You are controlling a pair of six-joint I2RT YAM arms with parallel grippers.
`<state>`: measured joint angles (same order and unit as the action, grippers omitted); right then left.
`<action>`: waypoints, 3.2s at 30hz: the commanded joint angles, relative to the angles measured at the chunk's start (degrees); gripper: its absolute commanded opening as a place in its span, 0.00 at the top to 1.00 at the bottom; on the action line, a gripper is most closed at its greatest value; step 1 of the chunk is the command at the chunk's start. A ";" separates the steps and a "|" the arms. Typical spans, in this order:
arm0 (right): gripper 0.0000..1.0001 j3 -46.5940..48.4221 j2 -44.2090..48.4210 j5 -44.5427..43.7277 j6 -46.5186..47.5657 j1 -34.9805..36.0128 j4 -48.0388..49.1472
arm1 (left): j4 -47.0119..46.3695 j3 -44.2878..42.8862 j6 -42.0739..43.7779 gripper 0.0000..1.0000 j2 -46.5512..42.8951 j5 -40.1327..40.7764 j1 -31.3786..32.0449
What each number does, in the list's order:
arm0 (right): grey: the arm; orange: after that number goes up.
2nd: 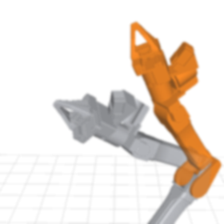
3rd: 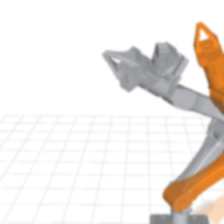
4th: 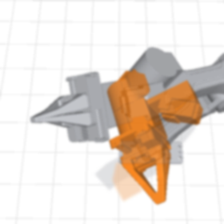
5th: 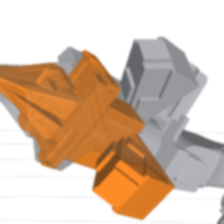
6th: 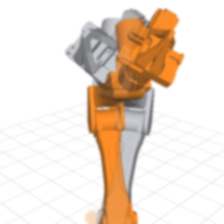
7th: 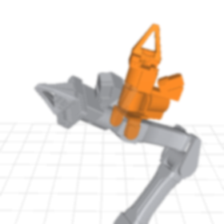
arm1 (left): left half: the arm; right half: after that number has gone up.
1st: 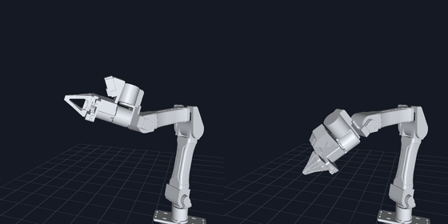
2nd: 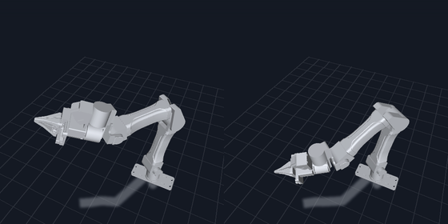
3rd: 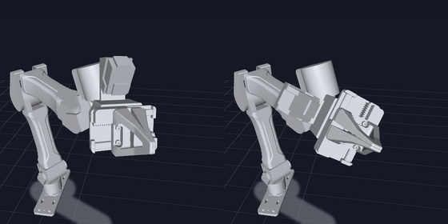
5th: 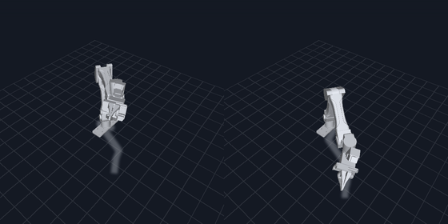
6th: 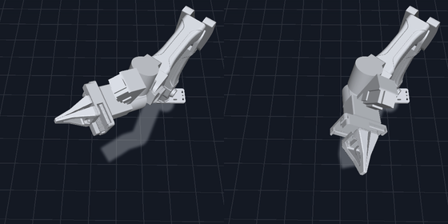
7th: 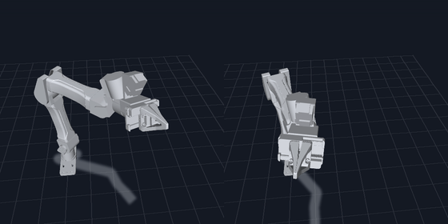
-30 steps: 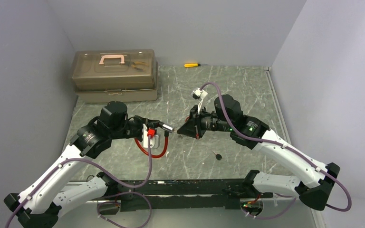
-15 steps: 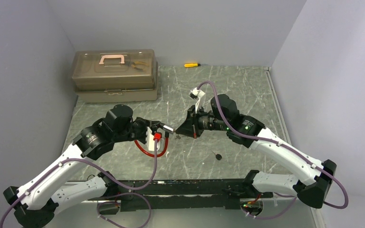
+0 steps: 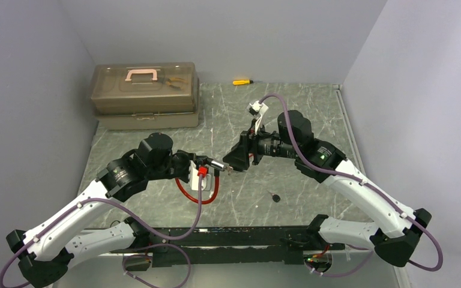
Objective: Unlock with the key
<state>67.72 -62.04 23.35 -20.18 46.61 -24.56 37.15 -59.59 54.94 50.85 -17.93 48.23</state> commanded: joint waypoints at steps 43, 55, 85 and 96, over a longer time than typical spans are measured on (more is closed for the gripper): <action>0.43 10.94 -13.07 11.84 7.11 0.39 -9.05 | -4.30 -4.70 -0.80 1.00 0.39 1.54 0.30; 1.00 11.91 -12.81 9.66 7.66 0.48 -7.99 | -2.30 -5.53 -2.81 0.62 0.71 -0.63 0.49; 1.00 13.51 -9.28 12.19 14.92 3.34 -8.01 | 7.20 -10.16 -26.62 0.51 10.41 -41.18 -16.94; 0.75 14.50 -11.52 10.68 14.58 4.73 -8.40 | 6.35 -10.24 -26.36 1.00 10.21 -35.27 -15.36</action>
<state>78.19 -72.77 34.54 -5.98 50.41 -37.26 46.63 -67.85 28.91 61.71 -53.87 32.08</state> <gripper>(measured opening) 0.308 0.130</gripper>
